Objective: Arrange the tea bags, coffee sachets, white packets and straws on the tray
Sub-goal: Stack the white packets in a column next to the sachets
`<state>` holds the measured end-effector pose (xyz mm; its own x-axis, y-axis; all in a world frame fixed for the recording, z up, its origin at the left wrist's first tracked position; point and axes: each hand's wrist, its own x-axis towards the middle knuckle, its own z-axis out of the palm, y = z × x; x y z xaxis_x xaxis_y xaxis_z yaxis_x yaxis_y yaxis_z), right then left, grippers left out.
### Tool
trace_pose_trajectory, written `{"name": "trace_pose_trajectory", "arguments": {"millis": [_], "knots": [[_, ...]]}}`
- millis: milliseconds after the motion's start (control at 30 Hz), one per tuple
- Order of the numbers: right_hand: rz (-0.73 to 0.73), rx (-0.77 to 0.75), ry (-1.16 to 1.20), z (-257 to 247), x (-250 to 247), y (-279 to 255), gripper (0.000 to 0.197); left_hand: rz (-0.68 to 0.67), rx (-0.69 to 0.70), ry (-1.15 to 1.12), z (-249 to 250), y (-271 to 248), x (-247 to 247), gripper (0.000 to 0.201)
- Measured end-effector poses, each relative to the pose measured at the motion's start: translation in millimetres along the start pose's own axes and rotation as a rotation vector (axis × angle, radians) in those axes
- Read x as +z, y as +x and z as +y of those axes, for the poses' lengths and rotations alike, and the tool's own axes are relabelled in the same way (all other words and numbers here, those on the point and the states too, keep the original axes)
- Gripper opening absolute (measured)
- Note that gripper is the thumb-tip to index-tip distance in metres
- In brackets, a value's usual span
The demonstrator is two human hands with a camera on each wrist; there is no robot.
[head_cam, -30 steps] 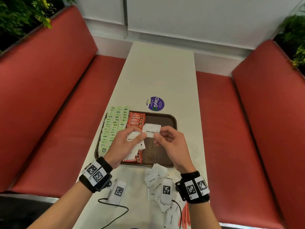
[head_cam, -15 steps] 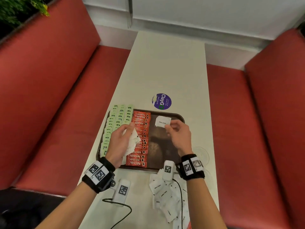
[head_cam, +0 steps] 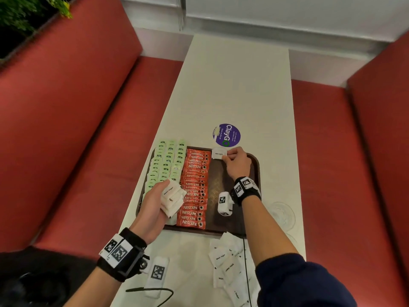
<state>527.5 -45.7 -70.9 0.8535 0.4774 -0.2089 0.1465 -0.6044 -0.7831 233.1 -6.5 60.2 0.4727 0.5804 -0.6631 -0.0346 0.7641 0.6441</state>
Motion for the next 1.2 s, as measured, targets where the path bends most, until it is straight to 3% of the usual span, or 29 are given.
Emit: {"name": "trace_pose_trajectory", "arguments": {"millis": [367,533,600,700,800,867,1033,1200], "knots": [[0.097,-0.028,-0.234,-9,7,-8,0.027,-0.089,-0.01,-0.075,3,3,0,0.041],[0.134,-0.051,-0.125,-27,-4,-21,0.024,-0.125,0.032,0.04,6,-1,5,0.04],[0.083,-0.058,0.017,-45,-18,-39,0.02,-0.144,0.046,0.04,6,-3,7,0.043],[-0.126,-0.08,0.178,-79,-47,-87,0.028,-0.171,0.086,0.053,7,-5,13,0.043],[-0.372,-0.074,0.248,-101,-75,-145,0.045,-0.182,0.153,0.034,5,-10,24,0.043],[-0.443,-0.072,0.238,-103,-84,-174,0.04,-0.179,0.198,-0.004,2,-13,31,0.048],[-0.459,-0.066,0.364,-88,-92,-203,0.025,-0.212,0.27,0.002,-8,-20,42,0.059],[-0.326,-0.109,0.485,-89,-109,-210,0.004,-0.261,0.21,0.124,-14,-31,38,0.044]]}}
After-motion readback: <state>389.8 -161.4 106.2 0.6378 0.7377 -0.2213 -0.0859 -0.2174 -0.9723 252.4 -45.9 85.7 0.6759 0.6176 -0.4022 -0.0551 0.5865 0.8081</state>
